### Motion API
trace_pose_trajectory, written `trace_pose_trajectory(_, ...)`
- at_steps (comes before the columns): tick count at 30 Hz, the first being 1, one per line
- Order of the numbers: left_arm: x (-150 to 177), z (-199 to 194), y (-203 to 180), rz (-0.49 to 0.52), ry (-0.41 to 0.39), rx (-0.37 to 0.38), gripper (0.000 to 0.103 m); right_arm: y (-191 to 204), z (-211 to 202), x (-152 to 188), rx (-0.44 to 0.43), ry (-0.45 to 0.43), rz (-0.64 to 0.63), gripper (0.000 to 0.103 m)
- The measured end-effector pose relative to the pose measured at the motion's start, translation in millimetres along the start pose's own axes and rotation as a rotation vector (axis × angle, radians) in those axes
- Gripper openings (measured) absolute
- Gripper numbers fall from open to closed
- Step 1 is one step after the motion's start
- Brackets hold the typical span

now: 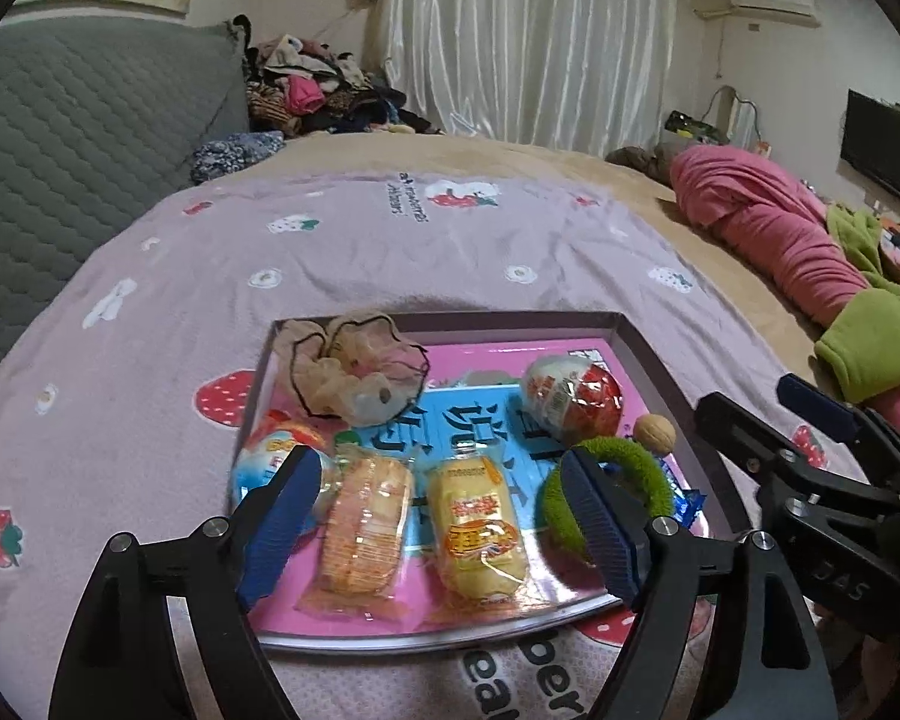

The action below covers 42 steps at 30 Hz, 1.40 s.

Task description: Organize objects

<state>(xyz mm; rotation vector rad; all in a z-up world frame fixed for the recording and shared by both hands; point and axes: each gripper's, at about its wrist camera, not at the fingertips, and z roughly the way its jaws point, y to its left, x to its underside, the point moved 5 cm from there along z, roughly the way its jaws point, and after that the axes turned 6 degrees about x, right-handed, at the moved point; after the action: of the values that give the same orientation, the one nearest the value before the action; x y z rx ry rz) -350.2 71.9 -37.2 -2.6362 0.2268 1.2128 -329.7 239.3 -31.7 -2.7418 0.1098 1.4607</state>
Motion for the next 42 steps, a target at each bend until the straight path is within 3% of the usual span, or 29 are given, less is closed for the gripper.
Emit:
trace_pose_trajectory(5, -3.7, -12.6, 4.4, -0.004, -0.021, -0.021, 0.084, 3.6, -15.1, -6.4, -0.027, -0.037, 0.006, 0.1)
trace_pose_trajectory(8, -5.8, -18.8, 6.5, -0.008, -0.037, -0.024, 0.084, 5.3, -22.3, -9.5, -0.031, -0.059, 0.008, 0.102)
trace_pose_trajectory(10, -7.4, -22.4, 6.8, -0.012, -0.048, -0.024, 0.088, 5.6, -24.8, -9.8, -0.038, -0.067, 0.011, 0.102)
trace_pose_trajectory(13, -9.6, -25.2, 11.1, -0.018, -0.064, -0.053, 0.103, 4.4, -25.6, -9.1, -0.049, -0.065, 0.022, 0.102)
trace_pose_trajectory(16, -10.3, -24.5, 13.6, -0.026, -0.056, -0.03, 0.103, 1.9, -27.2, -9.1, -0.047, -0.066, 0.03, 0.102)
trace_pose_trajectory(26, -12.6, -46.5, 20.7, -0.027, -0.107, -0.08, 0.103, 1.4, -54.8, -17.3, -0.052, -0.104, 0.03, 0.102)
trace_pose_trajectory(32, -13.8, -85.2, 27.9, -0.051, -0.152, -0.129, 0.103, 5.5, -80.5, -21.5, -0.058, -0.114, 0.018, 0.102)
trace_pose_trajectory(42, 7.8, -139.3, 27.1, -0.035, -0.131, -0.177, 0.103, 13.0, -126.2, -16.2, -0.055, -0.093, -0.013, 0.102)
